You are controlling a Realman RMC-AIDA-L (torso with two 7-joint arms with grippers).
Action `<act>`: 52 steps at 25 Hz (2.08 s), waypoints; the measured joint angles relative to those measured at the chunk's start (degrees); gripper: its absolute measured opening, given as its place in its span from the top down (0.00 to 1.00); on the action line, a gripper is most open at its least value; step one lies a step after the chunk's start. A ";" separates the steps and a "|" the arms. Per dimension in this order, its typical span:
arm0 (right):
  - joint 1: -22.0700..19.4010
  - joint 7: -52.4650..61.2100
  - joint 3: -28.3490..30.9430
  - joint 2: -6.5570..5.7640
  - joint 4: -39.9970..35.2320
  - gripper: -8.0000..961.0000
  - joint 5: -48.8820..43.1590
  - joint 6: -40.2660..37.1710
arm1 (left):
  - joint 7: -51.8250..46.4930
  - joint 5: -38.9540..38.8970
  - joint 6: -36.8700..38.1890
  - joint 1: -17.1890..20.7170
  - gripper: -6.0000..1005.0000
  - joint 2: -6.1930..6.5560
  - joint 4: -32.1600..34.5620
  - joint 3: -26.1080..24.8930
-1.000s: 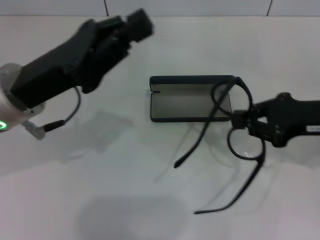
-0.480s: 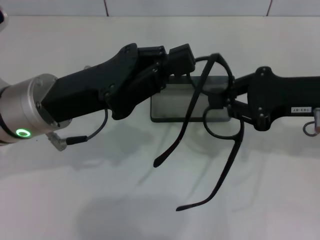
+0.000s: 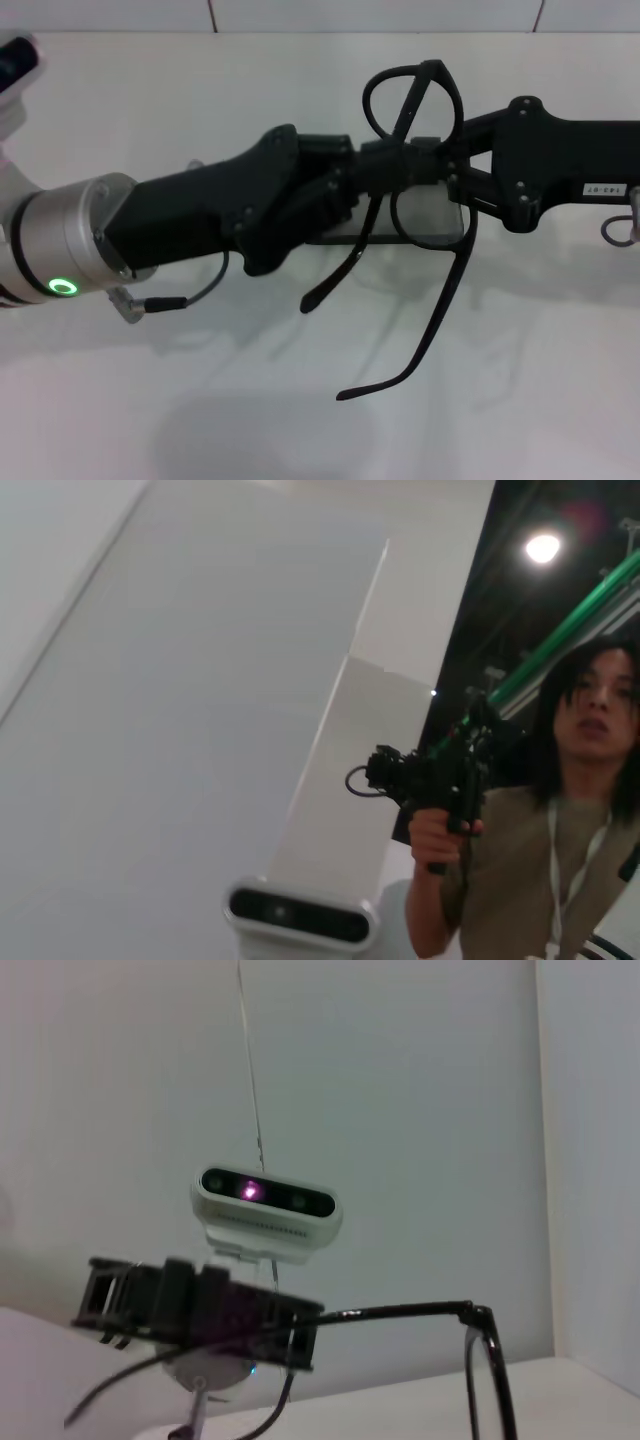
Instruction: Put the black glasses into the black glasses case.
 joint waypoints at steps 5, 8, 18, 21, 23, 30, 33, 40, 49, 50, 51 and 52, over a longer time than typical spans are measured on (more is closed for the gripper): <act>0.55 -0.32 -0.01 0.00 0.20 0.89 0.59 -0.60 | 1.09 -0.18 -0.04 -0.72 0.94 -0.08 -1.79 0.75; 0.64 -0.81 -0.01 0.00 0.35 0.89 1.88 -1.13 | 1.74 -0.26 -0.13 -1.24 0.94 -0.10 -3.23 0.78; 2.28 -1.76 -0.01 -0.08 4.32 0.89 1.92 -0.98 | 2.38 -3.32 0.57 -1.41 0.94 -0.11 -3.56 0.73; 3.79 -2.78 -0.01 0.01 6.74 0.89 2.10 -0.93 | 2.38 -3.80 1.38 -1.40 0.94 -0.11 -3.58 0.66; 4.85 -3.24 -0.01 0.10 7.93 0.89 2.36 -0.93 | 2.38 -3.76 1.44 -1.50 0.94 -0.11 -3.62 0.68; 7.38 -4.34 -0.41 0.34 9.44 0.89 5.10 -1.08 | 3.03 -1.93 -0.90 -2.14 0.94 -0.11 -4.68 0.66; 7.40 -4.41 -0.48 0.37 9.44 0.89 6.24 -1.26 | 3.24 -2.55 -2.62 -1.89 0.94 -0.14 -5.59 0.32; 7.43 -4.44 -1.08 0.28 9.42 0.89 6.85 -1.32 | 4.64 -3.49 -4.53 -1.71 0.94 -0.20 -6.69 0.22; 7.42 -4.58 -1.15 0.27 9.42 0.89 7.50 -2.10 | 4.99 -4.84 -5.87 -1.81 0.94 -0.23 -7.73 0.19; 7.36 -4.70 -1.15 0.27 9.42 0.89 7.52 -2.10 | 5.20 -5.05 -5.80 -1.78 0.94 -0.26 -7.92 0.21; 7.23 -4.91 -1.14 0.27 9.43 0.89 7.54 -2.07 | 5.40 -5.16 -5.52 -1.76 0.94 -0.26 -7.96 0.29; 7.13 -5.03 -1.11 0.27 9.43 0.89 7.54 -2.02 | 5.55 -5.22 -5.04 -1.74 0.94 -0.27 -7.97 0.37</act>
